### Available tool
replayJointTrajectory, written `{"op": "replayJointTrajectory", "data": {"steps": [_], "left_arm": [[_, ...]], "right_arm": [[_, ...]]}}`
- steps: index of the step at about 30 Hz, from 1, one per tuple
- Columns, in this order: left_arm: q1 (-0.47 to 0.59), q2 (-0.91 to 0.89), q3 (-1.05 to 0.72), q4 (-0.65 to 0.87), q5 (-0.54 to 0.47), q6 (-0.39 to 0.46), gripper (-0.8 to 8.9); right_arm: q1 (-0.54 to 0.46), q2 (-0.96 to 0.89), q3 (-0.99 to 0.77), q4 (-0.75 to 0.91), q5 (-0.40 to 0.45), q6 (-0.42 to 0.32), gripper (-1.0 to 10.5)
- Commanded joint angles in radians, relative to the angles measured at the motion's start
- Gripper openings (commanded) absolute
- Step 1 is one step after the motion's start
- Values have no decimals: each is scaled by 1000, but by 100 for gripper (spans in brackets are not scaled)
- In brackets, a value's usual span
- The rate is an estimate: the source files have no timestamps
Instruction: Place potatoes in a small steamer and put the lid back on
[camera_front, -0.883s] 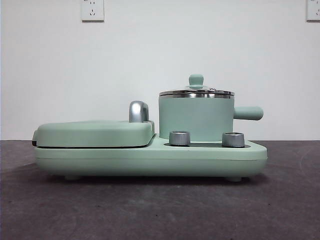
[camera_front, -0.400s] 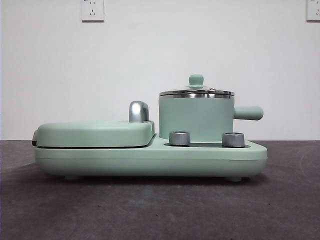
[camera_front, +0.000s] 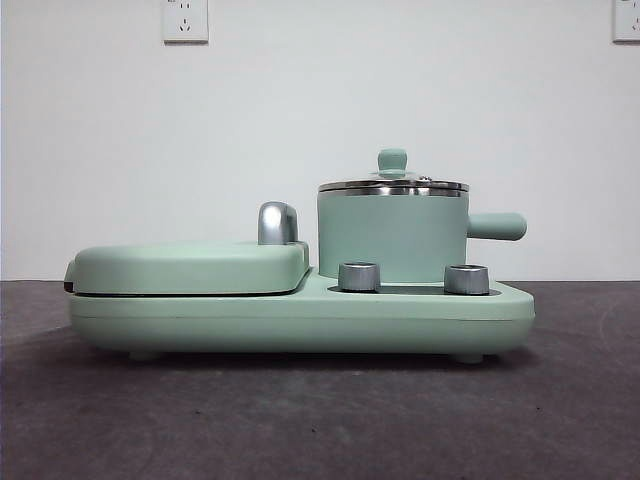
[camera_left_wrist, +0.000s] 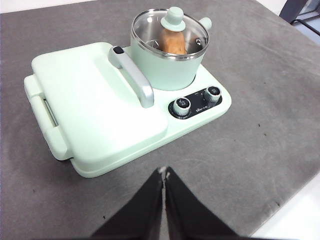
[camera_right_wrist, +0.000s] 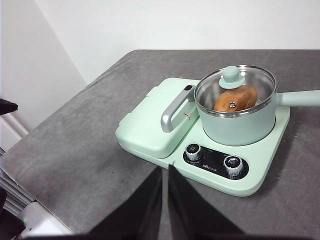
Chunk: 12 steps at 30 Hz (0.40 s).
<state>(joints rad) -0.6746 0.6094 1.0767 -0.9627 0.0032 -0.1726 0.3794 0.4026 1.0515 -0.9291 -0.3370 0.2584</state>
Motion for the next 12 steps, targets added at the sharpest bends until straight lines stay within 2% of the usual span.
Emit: {"op": "replayJointTrajectory", "data": {"steps": [1,9,12], "left_arm": [[-6,4,8,14,3,-1,5],[-5,1,8,14,3,-1,5],[40,-30,-8,21,4,-1,5]], "right_arm": [[4,7,8,13,2,-11,15],[4,7,8,13,0,-11,15],[4,7,8,13,0,-11,15]]}}
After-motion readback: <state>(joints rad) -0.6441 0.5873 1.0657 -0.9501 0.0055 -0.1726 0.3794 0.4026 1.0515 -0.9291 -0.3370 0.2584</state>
